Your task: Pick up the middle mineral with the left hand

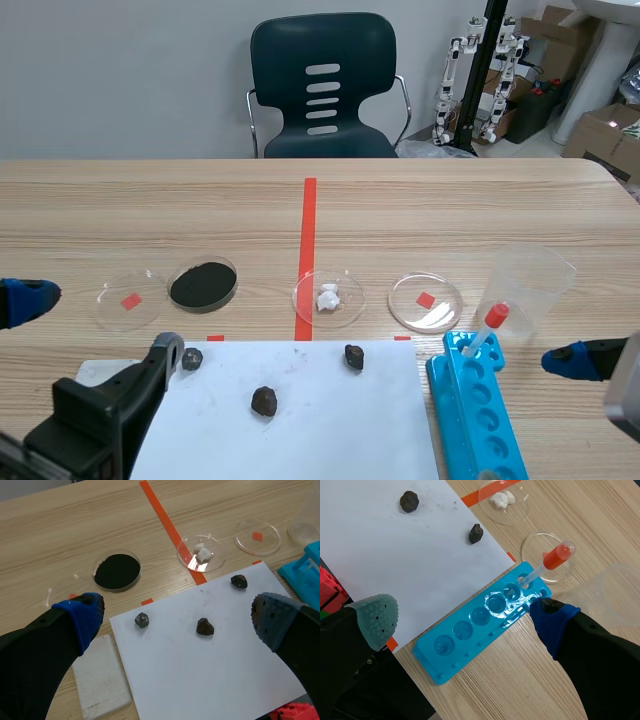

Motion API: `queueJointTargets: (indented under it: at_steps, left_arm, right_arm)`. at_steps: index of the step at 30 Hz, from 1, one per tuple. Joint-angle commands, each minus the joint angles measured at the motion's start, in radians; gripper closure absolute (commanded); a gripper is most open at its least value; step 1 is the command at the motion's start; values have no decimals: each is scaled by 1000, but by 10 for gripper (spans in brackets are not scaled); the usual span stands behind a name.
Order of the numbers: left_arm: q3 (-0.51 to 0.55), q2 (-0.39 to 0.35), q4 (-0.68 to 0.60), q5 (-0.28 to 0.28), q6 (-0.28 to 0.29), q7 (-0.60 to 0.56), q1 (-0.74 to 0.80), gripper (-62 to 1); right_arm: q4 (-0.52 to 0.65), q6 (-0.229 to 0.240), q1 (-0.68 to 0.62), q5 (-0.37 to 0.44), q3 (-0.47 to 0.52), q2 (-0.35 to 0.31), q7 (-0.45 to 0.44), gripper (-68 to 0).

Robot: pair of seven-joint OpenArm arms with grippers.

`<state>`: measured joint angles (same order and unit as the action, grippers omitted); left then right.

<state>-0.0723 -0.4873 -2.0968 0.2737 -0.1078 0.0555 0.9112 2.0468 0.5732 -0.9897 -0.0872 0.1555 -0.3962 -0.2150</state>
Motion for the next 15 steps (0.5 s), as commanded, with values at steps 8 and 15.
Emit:
queueJointTargets:
  at_steps: [8, 15]
  left_arm:
    - [-111, 5, 12, 34, -11, 280, -226, -615]
    - [-270, 13, 84, 82, -121, 420, -408, -615]
  right_arm:
    - [16, -1, 6, 8, 2, -11, -8, -547]
    - [16, -1, 6, 8, 2, -11, -8, -547]
